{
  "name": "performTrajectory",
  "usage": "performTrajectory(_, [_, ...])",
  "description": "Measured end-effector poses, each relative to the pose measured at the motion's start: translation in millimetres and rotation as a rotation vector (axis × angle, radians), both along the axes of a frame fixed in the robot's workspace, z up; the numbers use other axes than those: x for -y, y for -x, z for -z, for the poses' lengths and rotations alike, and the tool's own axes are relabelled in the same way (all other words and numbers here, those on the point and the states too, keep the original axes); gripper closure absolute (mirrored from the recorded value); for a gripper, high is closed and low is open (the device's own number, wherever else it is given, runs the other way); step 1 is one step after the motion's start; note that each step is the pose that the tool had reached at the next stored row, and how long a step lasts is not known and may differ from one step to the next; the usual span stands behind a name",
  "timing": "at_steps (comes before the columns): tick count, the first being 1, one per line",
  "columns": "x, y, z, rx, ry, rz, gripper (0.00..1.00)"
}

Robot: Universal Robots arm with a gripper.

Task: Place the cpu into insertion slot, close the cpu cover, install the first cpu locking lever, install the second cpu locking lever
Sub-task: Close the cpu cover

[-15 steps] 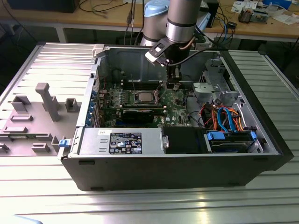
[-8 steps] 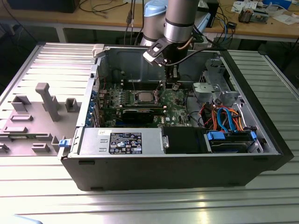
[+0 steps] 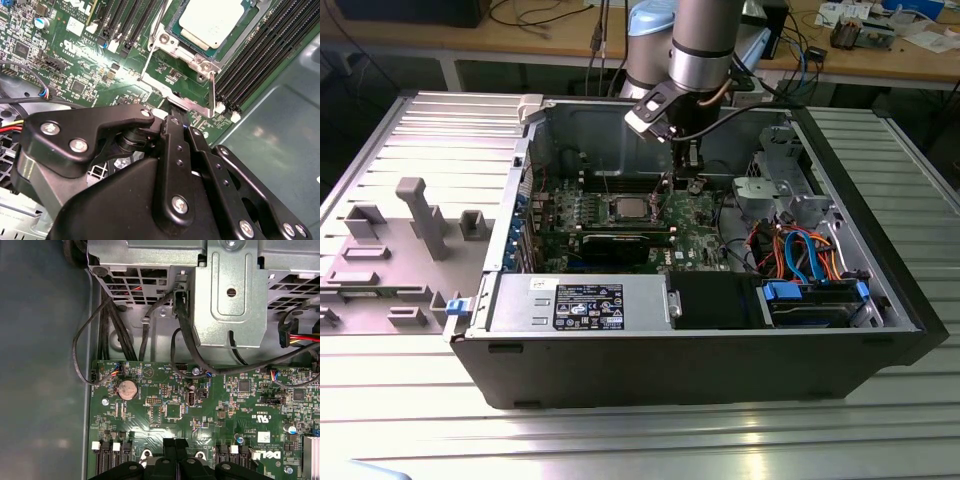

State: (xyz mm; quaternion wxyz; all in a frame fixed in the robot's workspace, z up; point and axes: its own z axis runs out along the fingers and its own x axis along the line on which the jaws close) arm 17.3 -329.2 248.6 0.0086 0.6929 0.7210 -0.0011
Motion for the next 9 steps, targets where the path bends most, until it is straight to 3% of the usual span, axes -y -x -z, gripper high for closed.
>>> performTrajectory(9, [0.0, 1.0, 0.0, 0.0, 0.0, 0.0, 0.89])
